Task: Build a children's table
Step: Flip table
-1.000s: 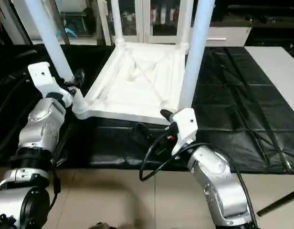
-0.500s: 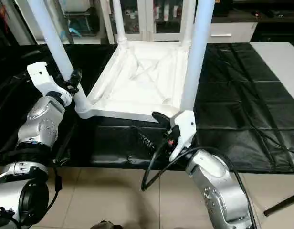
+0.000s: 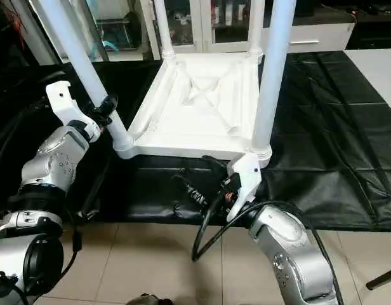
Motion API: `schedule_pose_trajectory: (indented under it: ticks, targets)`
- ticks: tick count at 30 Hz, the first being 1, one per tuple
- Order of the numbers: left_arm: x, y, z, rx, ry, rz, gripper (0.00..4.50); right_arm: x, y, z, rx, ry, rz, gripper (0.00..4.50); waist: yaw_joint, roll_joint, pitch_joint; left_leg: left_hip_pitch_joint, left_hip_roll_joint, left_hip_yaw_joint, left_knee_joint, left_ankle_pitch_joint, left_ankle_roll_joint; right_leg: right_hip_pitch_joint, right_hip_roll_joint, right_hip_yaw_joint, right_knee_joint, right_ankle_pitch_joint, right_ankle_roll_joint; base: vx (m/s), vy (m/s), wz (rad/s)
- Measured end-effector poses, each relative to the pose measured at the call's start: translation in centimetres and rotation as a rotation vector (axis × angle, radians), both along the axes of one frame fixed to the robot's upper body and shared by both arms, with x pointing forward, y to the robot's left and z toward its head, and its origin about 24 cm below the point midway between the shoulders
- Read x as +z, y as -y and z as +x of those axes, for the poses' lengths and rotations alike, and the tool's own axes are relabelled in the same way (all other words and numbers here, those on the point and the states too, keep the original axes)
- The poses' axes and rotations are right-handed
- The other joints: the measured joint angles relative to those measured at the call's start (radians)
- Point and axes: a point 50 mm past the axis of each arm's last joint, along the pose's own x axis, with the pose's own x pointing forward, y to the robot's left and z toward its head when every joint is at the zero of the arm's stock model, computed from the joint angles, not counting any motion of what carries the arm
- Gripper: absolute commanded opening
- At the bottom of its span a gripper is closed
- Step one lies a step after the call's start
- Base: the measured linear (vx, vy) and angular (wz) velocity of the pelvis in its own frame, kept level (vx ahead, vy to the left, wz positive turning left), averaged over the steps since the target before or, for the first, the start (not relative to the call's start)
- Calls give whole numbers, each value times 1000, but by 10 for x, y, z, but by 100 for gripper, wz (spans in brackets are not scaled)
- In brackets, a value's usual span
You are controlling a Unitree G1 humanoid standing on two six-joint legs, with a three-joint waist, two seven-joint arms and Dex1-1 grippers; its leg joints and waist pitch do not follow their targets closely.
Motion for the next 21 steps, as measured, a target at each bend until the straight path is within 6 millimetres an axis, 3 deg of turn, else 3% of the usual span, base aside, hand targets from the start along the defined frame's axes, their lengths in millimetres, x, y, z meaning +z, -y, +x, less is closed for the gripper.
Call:
schedule_pose_trajectory:
  ticks: [3, 7, 9, 12, 16, 21]
  targets:
    - [3, 5, -4, -10, 8, -60, 225, -3, 10, 20, -178, -38, 24, 450, 0, 0, 0, -8, -1, 6, -1, 3, 5, -7, -4, 1, 0, 0, 0, 0, 0, 0]
    - [7, 15, -11, -36, 34, -186, 225, -6, 19, 36, -327, -115, 57, 450, 12, 2, -1, -18, -1, 19, -5, 20, 23, -18, -11, -2, 1, 0, 0, 0, 0, 0]
    - [7, 23, -17, -53, 55, -278, 225, -14, 17, 43, -368, -196, 74, 450, 21, -6, -2, -29, -2, 20, -3, 21, 28, -28, -13, -2, 2, 0, 0, 0, 0, 0]
    - [7, 39, -24, -92, 66, -366, 225, -21, 16, 54, -417, -290, 121, 450, 39, -30, -2, -38, -2, 21, 2, 21, 35, -35, -14, -3, 5, 0, 0, 0, 0, 0]
    - [7, 44, -32, -93, 58, -396, 225, -20, 18, 66, -461, -357, 196, 450, 36, -57, 0, -43, -1, 22, 8, 21, 38, -37, -15, -3, 7, 1, -1, 0, 0, 0]
    - [8, 39, -41, -65, 52, -375, 225, -22, 14, 79, -474, -410, 266, 450, 19, -72, 1, -45, -1, 27, 12, 24, 42, -41, -16, -1, 7, 11, 1, 0, 0, 0]
